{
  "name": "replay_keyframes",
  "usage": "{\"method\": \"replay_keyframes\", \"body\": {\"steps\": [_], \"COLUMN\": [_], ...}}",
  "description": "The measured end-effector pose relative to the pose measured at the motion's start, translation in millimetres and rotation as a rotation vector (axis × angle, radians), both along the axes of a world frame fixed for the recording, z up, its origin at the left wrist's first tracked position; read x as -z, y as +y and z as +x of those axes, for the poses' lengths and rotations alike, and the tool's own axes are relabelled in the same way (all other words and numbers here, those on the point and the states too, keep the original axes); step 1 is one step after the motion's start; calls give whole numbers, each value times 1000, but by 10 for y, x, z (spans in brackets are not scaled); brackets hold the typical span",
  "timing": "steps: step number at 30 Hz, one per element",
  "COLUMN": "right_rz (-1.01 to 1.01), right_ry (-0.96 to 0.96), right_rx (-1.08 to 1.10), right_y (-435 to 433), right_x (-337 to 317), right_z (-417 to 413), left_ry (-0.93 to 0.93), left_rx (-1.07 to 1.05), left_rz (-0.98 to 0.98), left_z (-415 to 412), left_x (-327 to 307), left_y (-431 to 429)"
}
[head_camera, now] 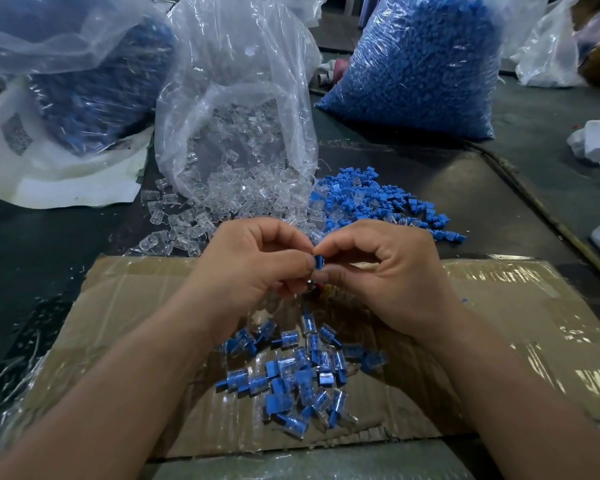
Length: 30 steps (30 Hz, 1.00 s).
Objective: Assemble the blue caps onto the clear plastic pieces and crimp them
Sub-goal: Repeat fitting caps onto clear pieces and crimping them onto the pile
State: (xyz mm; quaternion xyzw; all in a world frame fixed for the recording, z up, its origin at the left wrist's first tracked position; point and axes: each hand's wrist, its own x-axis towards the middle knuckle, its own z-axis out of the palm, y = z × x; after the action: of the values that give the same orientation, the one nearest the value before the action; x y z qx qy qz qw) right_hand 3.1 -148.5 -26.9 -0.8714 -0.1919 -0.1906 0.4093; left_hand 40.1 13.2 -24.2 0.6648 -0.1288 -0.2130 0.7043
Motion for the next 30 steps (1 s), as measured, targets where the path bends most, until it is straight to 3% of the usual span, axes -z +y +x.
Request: {"method": "replay_keyframes", "body": {"steps": [9,15,20,23,27,30], "right_rz": [-35,-210,-504,-683,-658,-758], "right_ry": [68,425,736,709,653,519], "right_rx": [-9,219,152,149,213,297], "right_y": [-29,-430,-489,-426,-364,-239], "right_x": [-40,-189,-174,-126,-139,-81], "right_z": [6,-11,-33,-21,-4,21], "left_ry": [-39,-87,-91,-80,-74,-61], "left_rx": [-41,-136,-148,-145,-140,-118], "left_rz": [18,-25,-59,-72,-70,-74], "left_z": [-12,35,47,58,71,73], "left_x": [0,12,24,40,71,90], "left_y": [-16,19,30,31,37,30]}}
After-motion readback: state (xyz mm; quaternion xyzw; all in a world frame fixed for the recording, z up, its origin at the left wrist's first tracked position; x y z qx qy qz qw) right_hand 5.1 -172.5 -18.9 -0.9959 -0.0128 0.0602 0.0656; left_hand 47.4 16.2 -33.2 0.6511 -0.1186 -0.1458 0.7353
